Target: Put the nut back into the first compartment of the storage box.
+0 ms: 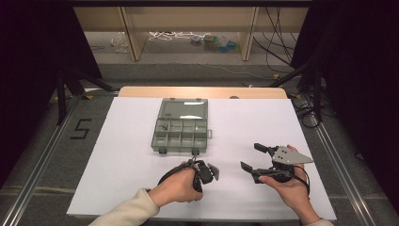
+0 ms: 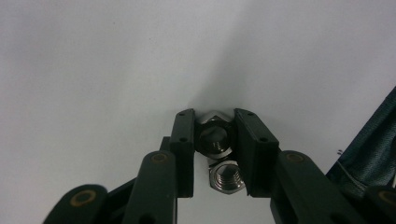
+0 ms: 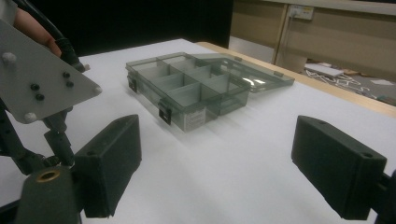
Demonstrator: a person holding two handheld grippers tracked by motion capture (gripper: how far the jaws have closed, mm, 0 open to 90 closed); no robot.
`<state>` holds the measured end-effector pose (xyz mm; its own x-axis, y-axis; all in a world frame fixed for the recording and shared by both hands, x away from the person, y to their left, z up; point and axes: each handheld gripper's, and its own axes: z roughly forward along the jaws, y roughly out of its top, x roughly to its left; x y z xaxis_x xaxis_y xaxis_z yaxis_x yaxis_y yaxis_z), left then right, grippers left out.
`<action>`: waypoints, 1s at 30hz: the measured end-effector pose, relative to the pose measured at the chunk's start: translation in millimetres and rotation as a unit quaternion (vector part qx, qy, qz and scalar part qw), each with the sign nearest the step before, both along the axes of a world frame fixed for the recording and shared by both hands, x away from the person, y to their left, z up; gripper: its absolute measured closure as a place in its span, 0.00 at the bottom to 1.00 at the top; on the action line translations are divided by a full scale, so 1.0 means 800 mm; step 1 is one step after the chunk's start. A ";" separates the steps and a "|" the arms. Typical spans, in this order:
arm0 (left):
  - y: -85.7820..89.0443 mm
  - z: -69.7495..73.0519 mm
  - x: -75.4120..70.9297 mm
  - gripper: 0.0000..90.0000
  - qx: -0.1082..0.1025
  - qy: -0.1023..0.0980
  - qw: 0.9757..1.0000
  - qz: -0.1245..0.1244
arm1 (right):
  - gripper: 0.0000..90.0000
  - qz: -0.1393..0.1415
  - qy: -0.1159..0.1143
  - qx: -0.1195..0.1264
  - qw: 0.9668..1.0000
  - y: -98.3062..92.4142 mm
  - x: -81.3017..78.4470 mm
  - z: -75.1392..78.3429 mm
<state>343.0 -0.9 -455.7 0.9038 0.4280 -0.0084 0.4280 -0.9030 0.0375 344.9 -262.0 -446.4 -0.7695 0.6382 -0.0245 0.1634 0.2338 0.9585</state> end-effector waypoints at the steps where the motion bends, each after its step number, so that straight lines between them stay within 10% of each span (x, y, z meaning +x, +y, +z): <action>1: 0.000 0.000 0.000 0.78 0.000 0.001 1.000 0.001 | 0.19 0.000 0.002 -0.002 1.000 0.000 0.000 0.000; 30: 0.016 0.026 0.012 0.78 -0.024 -0.015 1.000 0.012 | 0.19 0.001 0.002 -0.003 1.000 0.000 0.000 0.000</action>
<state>352.2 11.9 -434.6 0.8932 0.4496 -0.0018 0.4478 -0.8892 0.0940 345.0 -262.2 -446.5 -0.7711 0.6362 -0.0252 0.1670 0.2403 0.9562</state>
